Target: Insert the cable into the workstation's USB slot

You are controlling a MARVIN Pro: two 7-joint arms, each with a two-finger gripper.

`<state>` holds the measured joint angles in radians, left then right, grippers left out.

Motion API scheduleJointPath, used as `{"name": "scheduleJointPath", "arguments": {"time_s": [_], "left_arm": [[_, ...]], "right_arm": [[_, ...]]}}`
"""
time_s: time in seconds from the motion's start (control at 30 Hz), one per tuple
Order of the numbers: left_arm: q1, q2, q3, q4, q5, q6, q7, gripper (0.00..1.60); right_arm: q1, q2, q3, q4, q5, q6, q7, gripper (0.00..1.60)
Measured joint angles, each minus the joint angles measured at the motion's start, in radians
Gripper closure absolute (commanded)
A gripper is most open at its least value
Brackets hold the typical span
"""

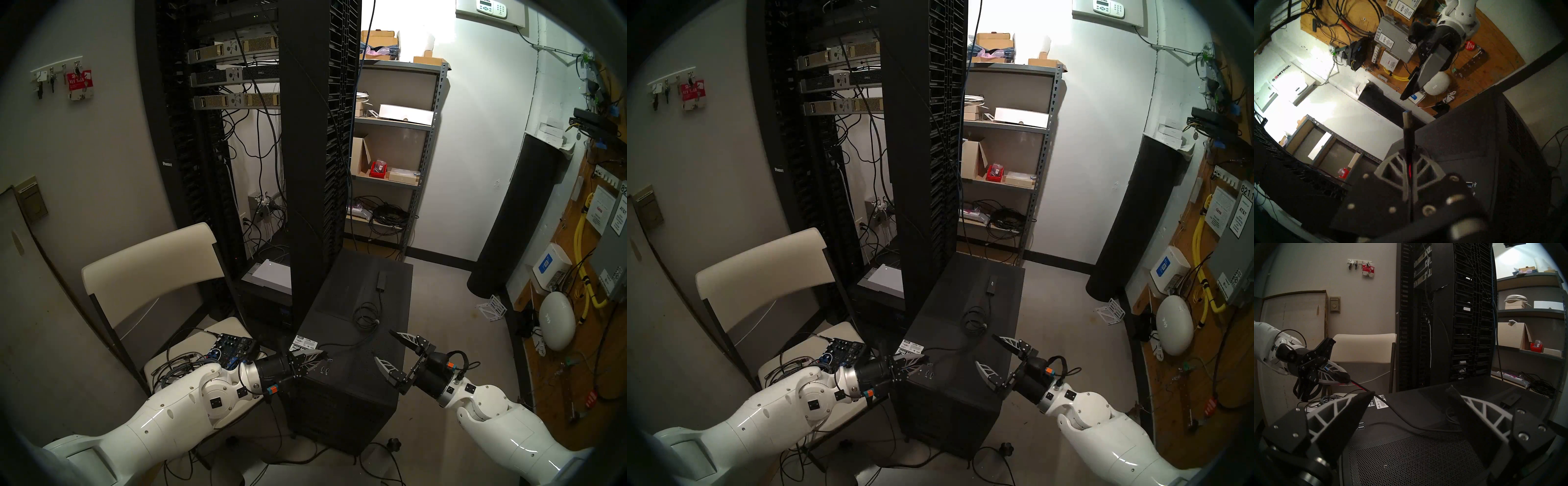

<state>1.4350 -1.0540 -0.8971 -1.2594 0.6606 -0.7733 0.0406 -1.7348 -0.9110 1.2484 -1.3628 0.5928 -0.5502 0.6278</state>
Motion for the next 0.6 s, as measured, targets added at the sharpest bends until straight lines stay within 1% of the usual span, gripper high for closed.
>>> {"name": "scheduleJointPath", "arguments": {"time_s": [0.07, 0.2, 0.23, 0.33, 0.47, 0.6], "left_arm": [[-0.003, -0.007, -0.007, 0.007, 0.032, -0.007, 0.027, 1.60], [-0.011, -0.022, -0.016, 0.019, 0.103, -0.021, 0.091, 1.60], [-0.015, -0.028, -0.017, 0.021, 0.134, -0.027, 0.119, 1.60], [-0.018, -0.033, -0.018, 0.022, 0.162, -0.033, 0.138, 1.60], [-0.027, -0.040, -0.014, 0.028, 0.247, -0.048, 0.198, 1.60], [-0.038, -0.043, -0.004, 0.042, 0.354, -0.054, 0.260, 1.60]], "right_arm": [[0.000, 0.000, 0.000, 0.000, 0.017, 0.000, 0.017, 0.00], [0.002, 0.005, 0.001, -0.001, 0.077, 0.012, 0.075, 0.00], [0.005, 0.008, 0.001, -0.001, 0.101, 0.027, 0.104, 0.00], [0.010, 0.011, 0.001, 0.001, 0.122, 0.040, 0.127, 0.00], [0.032, 0.018, -0.005, 0.010, 0.150, 0.082, 0.186, 0.00], [0.061, 0.019, -0.011, 0.016, 0.173, 0.120, 0.237, 0.00]]}}
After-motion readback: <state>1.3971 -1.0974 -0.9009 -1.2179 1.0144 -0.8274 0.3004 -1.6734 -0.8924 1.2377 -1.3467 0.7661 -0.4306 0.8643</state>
